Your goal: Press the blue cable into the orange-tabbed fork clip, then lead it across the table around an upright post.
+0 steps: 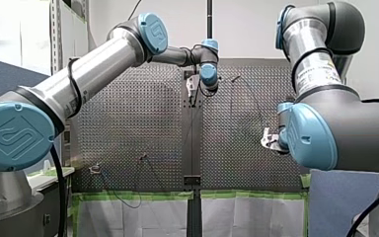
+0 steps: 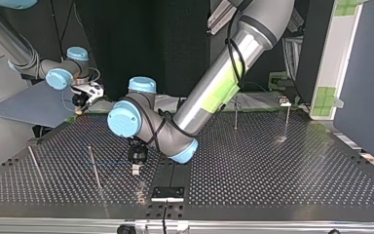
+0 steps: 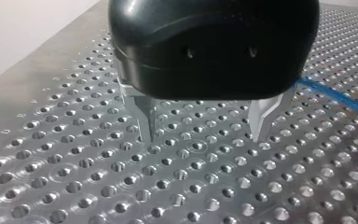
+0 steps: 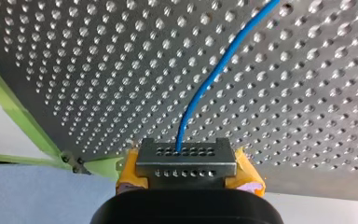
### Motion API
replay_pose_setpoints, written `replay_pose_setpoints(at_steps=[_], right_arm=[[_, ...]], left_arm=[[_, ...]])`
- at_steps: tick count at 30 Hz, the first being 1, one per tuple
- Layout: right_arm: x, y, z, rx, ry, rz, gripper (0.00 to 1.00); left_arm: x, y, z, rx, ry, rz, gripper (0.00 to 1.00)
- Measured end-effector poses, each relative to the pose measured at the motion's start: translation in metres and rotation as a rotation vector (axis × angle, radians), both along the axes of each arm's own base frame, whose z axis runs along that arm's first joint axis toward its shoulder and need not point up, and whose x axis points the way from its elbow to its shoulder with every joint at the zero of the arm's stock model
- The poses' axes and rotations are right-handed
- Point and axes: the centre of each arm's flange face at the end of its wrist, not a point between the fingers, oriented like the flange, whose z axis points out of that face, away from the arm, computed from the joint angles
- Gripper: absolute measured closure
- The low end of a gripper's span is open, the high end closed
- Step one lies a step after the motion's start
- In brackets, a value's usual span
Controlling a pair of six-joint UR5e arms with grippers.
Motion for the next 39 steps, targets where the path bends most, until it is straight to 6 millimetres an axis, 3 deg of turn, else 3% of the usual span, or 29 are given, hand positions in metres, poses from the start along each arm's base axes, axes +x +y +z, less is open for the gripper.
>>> replay_pose_setpoints(at_steps=[7,16,20,39], right_arm=[[-0.017,-0.001,-0.028,0.036,0.023,-0.02,1.0],[-0.04,-0.008,-0.038,0.029,0.011,-0.057,1.0],[-0.047,-0.008,-0.052,0.043,0.005,-0.066,1.0],[-0.046,-0.008,-0.087,0.04,-0.054,-0.032,1.0]], left_arm=[[0.0,0.001,0.003,0.001,-0.005,0.009,0.0],[0.0,0.002,0.004,0.003,-0.003,0.017,0.0],[0.0,0.002,0.005,0.002,-0.004,0.018,0.0],[-0.001,0.002,0.004,0.007,0.002,0.018,0.0]])
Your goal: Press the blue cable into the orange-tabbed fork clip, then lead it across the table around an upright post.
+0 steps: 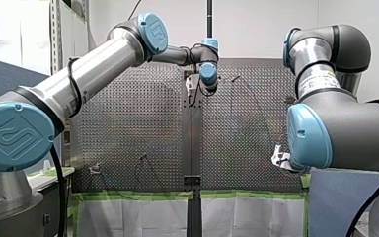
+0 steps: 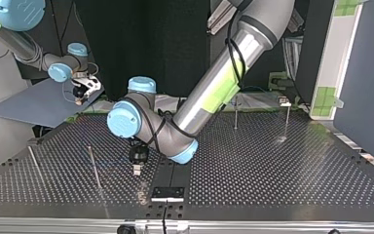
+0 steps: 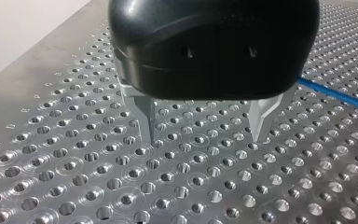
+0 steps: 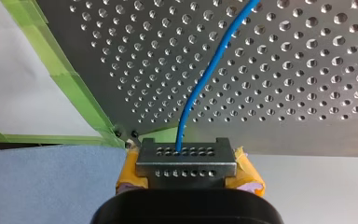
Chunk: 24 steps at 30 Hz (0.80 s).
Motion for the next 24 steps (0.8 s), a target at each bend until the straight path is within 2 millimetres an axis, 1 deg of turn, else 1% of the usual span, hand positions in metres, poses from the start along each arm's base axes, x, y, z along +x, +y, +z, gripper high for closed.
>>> replay_pose_setpoints(at_steps=[8,15,20,24], right_arm=[[0.001,-0.004,0.0,-0.03,-0.021,0.012,1.0],[0.0,-0.007,0.0,-0.044,-0.062,0.022,1.0],[-0.003,-0.011,0.001,-0.067,-0.114,0.039,1.0],[-0.002,-0.012,0.001,-0.069,-0.164,0.061,1.0]], left_arm=[[0.0,0.0,-0.005,0.005,0.008,0.0,0.0],[0.0,0.0,-0.004,0.004,0.007,0.0,0.0],[-0.001,0.0,-0.004,0.007,0.01,0.0,0.0],[-0.002,0.001,-0.006,0.011,0.017,0.0,0.0]])
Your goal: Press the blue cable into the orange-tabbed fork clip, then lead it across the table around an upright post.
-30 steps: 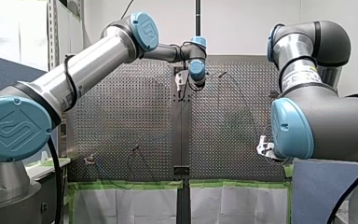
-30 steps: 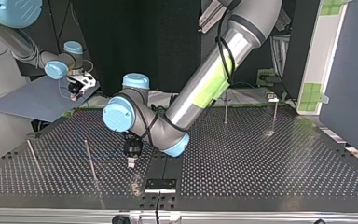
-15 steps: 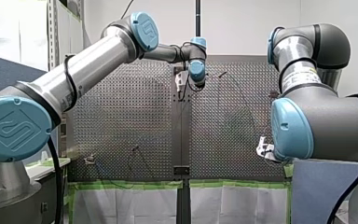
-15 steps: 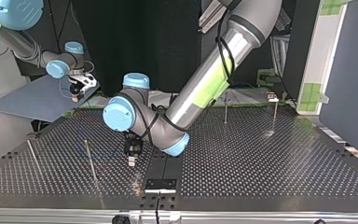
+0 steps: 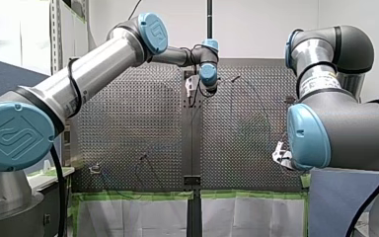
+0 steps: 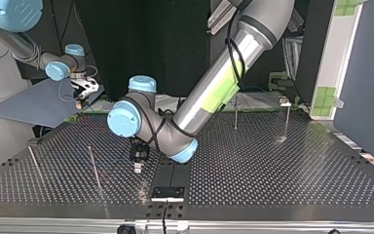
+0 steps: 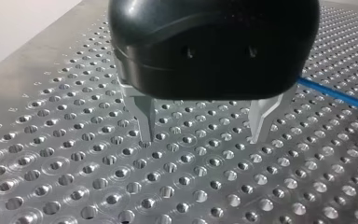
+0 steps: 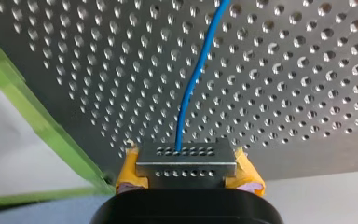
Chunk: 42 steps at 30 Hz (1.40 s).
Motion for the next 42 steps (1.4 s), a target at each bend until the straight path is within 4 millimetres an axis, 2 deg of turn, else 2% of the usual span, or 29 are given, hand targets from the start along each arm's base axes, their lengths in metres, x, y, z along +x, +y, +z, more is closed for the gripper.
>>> replay_pose_setpoints(at_steps=[10,29,36,42], right_arm=[[0.002,0.001,-0.001,0.013,-0.048,0.013,1.0],[0.004,0.003,-0.003,0.02,-0.048,0.018,1.0],[0.006,0.003,-0.003,0.021,-0.048,0.019,1.0],[0.007,0.003,-0.003,0.021,-0.048,0.021,1.0]], left_arm=[[-0.004,0.003,-0.002,-0.003,0.038,0.001,0.0],[-0.03,-0.008,0.002,-0.126,0.146,-0.077,0.0],[-0.031,0.0,-0.003,-0.185,0.184,-0.074,0.0],[-0.033,0.011,0.006,-0.254,0.172,-0.048,0.0]])
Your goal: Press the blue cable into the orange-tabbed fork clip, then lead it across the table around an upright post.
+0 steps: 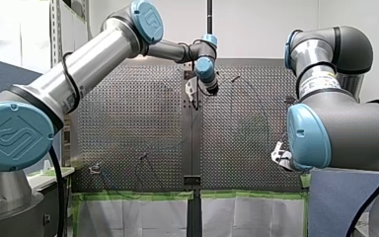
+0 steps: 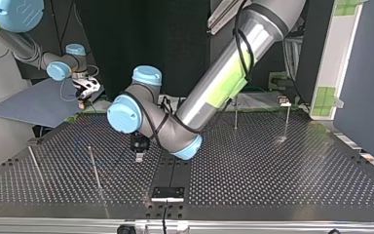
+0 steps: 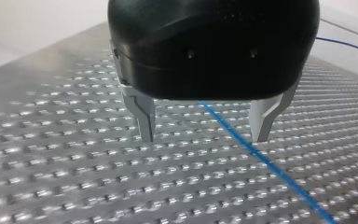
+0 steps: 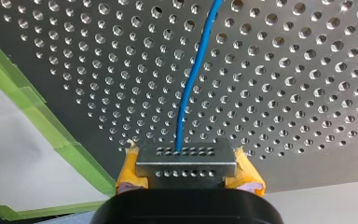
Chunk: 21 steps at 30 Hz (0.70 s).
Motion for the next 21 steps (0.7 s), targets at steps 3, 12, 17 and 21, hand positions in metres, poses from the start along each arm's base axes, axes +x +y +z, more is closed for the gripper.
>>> replay_pose_setpoints(at_steps=[3,12,17,21], right_arm=[[0.0,0.0,0.0,0.0,0.0,0.0,1.0],[0.001,0.0,0.0,0.0,0.001,0.001,1.0],[0.001,0.0,0.0,0.001,0.001,0.0,1.0],[0.001,0.0,0.0,0.001,0.001,0.0,1.0]], left_arm=[[-0.002,0.004,0.005,-0.042,-0.006,0.003,0.0],[-0.018,-0.005,-0.001,-0.114,0.054,-0.065,0.0],[-0.028,-0.011,0.007,-0.125,0.066,-0.114,0.0],[-0.037,-0.01,0.026,-0.123,0.043,-0.124,0.0]])
